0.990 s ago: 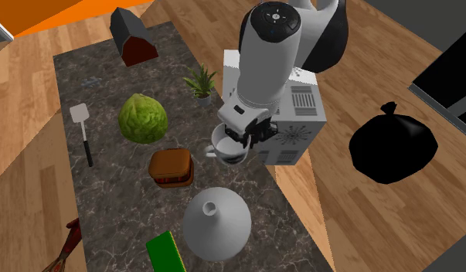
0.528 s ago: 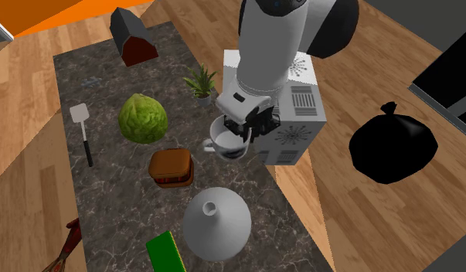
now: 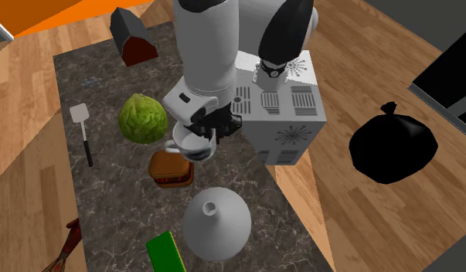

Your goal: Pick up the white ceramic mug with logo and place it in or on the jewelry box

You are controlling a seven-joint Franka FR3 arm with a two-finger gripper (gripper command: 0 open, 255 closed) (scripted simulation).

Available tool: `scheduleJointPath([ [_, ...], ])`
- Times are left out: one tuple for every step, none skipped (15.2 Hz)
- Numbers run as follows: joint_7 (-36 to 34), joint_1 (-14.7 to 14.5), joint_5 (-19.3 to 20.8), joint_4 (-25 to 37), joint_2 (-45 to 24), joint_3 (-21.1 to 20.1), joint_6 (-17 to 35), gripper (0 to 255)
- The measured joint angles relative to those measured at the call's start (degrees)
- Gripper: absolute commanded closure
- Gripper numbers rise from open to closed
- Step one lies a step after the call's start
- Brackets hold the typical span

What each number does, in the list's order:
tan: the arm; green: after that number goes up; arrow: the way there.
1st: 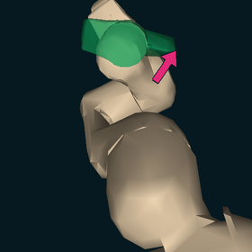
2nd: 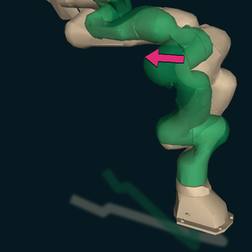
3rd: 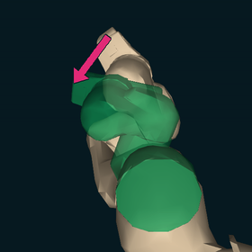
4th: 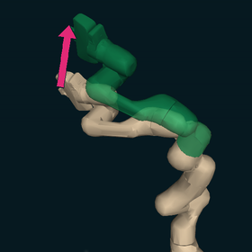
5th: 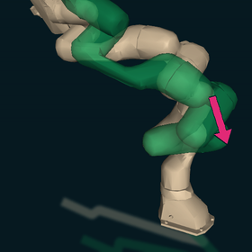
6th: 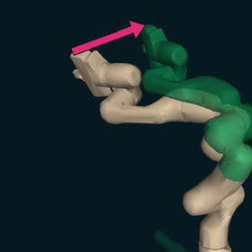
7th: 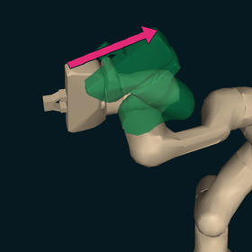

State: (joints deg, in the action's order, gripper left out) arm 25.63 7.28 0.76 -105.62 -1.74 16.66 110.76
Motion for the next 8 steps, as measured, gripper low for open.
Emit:
scheduleJointPath([
  [1.3,0.6,-0.4,1.5,-0.9,0.5,-0.6,255],
  [2.7,1.3,-1.1,3.5,-2.6,1.1,-1.0,255],
  [4.1,2.1,-1.6,5.4,-4.1,1.7,-1.5,255],
  [5.6,2.9,-2.3,7.5,-5.8,2.2,-2.0,255],
  [7.0,3.8,-3.0,9.7,-7.3,2.7,-2.7,255],
  [8.8,4.9,-3.8,11.4,-8.9,3.3,-2.9,255],
  [10.2,5.8,-4.4,13.6,-10.3,3.7,-3.8,255],
  [11.5,6.8,-5.2,16.0,-12.1,4.0,-4.5,255],
])
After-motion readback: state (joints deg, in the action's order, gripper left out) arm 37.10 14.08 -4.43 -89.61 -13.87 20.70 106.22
